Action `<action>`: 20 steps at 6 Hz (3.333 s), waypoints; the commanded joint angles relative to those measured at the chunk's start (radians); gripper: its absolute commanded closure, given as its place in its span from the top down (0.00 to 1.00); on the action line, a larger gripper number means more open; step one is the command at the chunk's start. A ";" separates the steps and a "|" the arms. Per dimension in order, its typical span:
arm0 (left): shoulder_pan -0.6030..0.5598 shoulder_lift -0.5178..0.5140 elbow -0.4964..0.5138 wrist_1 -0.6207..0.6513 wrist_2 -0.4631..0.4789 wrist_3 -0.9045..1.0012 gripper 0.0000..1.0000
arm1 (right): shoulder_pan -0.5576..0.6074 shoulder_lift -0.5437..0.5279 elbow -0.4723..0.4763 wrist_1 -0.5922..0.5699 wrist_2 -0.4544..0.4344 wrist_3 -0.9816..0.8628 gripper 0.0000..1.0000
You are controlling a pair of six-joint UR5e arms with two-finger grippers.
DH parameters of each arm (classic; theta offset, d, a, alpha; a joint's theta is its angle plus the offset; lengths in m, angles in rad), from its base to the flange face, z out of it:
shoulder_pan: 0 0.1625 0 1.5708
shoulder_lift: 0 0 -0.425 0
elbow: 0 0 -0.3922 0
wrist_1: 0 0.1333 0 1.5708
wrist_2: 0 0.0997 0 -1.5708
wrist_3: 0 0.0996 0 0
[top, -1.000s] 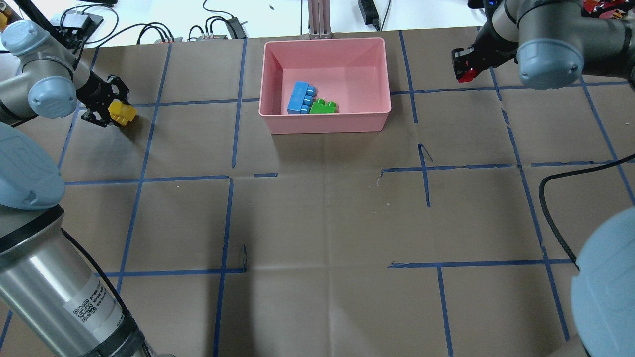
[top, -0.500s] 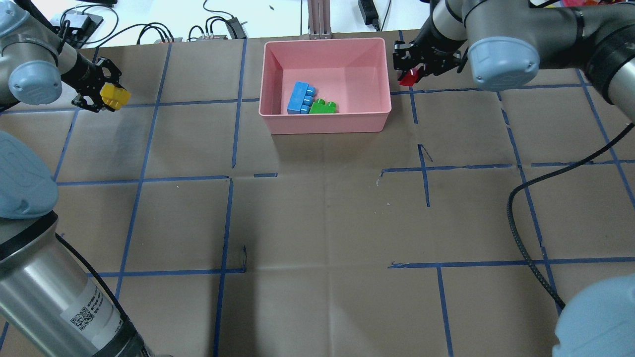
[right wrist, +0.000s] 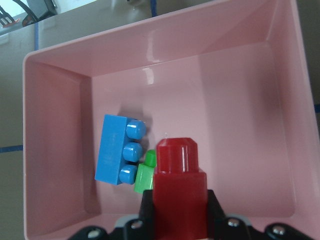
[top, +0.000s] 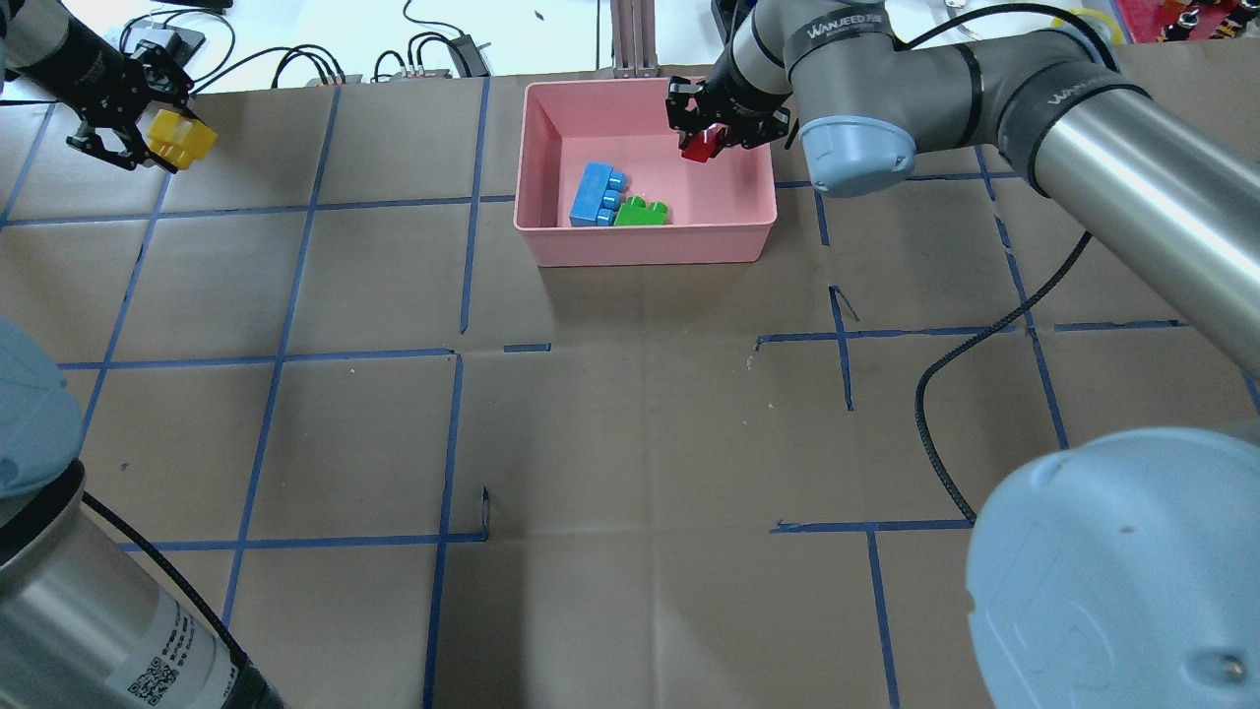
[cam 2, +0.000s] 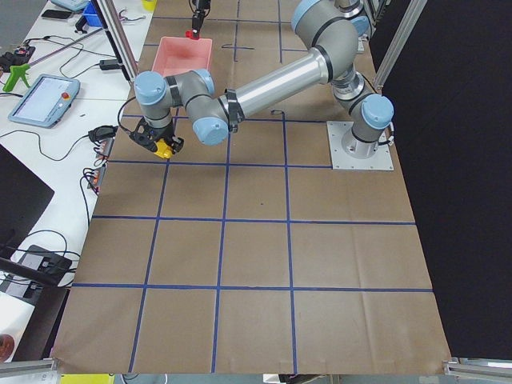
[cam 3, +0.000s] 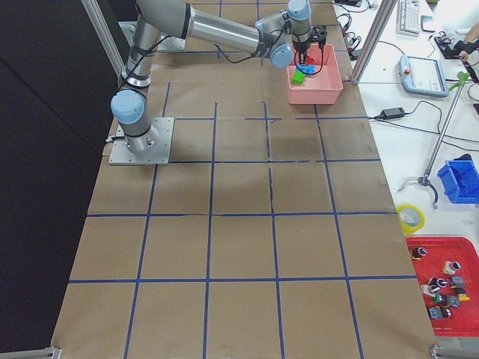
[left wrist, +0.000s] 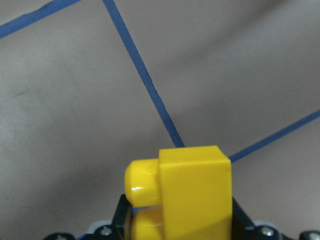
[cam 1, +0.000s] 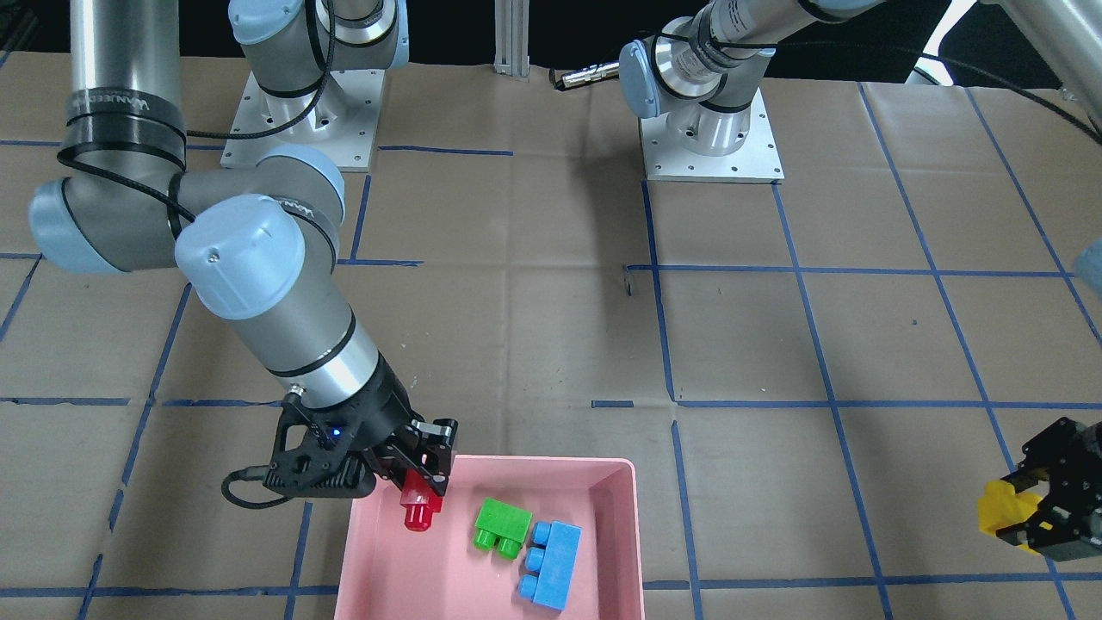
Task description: Put all blocks into box
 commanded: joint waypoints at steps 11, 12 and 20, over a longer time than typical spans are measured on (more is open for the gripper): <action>-0.643 -0.175 0.195 -0.086 0.124 0.133 0.03 | -0.072 -0.454 0.002 0.748 -0.352 -0.229 1.00; -0.649 -0.226 0.194 0.005 0.158 0.125 0.03 | -0.069 -0.458 0.005 0.748 -0.350 -0.229 1.00; -0.643 0.033 0.062 0.048 0.258 0.139 0.99 | -0.072 -0.459 0.094 0.814 -0.343 -0.178 1.00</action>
